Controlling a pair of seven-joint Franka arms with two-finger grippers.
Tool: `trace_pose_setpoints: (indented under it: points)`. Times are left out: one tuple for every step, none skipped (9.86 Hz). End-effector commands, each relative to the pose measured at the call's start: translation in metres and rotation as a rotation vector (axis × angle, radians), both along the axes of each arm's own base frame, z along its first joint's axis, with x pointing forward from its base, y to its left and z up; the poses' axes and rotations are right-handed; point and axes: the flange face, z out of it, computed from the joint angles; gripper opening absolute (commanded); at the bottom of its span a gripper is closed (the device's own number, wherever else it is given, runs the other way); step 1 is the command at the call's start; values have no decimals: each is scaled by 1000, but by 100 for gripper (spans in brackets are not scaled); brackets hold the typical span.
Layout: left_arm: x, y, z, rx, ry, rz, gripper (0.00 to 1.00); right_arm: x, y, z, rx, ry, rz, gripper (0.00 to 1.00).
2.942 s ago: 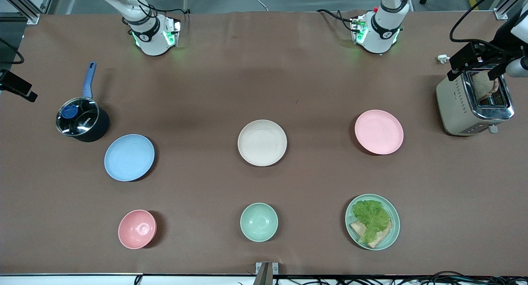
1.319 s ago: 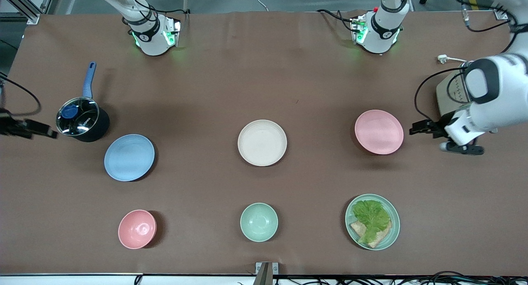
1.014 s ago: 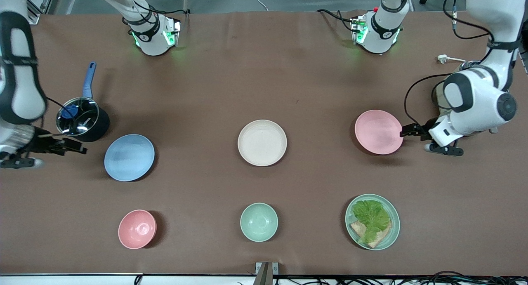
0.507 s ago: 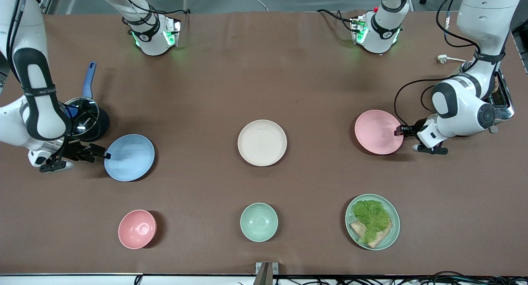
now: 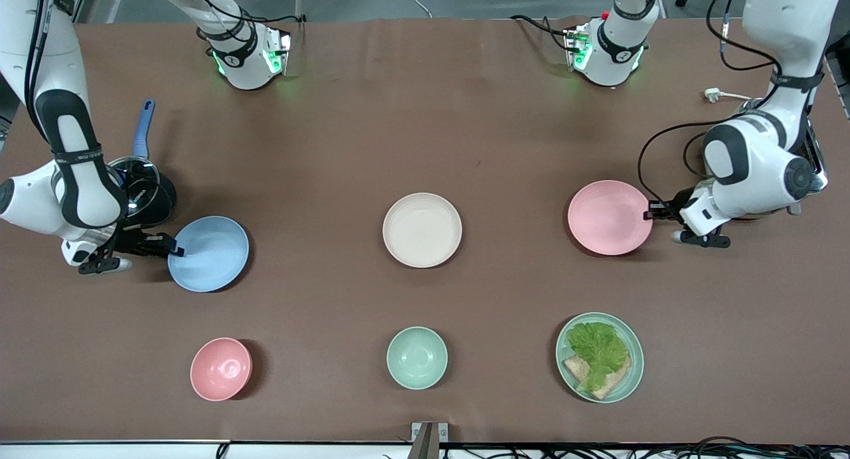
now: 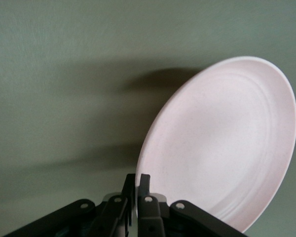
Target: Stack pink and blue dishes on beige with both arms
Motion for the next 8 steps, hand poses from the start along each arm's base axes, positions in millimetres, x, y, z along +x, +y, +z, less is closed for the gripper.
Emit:
trace_pose_setpoints:
  points:
    - [-4,-64,35,-43,-7,-53,1,-8,7,3,48,21,-29,37]
    - [2,-118,37,-41,13,-20,1,-8,7,3,49,22,-31,25]
    - [4,-175,34,-48,46,2,2,-8,6,4,54,27,-37,4]
    - [5,-230,30,-57,65,45,2,1,7,13,64,24,-43,1]
    - [2,-289,25,-76,69,111,2,9,5,26,83,30,-37,1]
    - [3,-329,20,-91,57,168,2,20,-5,47,93,47,-58,1]
    - [0,-360,11,-90,68,194,2,32,-9,71,92,84,-46,1]
    - [-4,-394,5,-75,78,222,2,47,-10,103,73,144,-54,1]
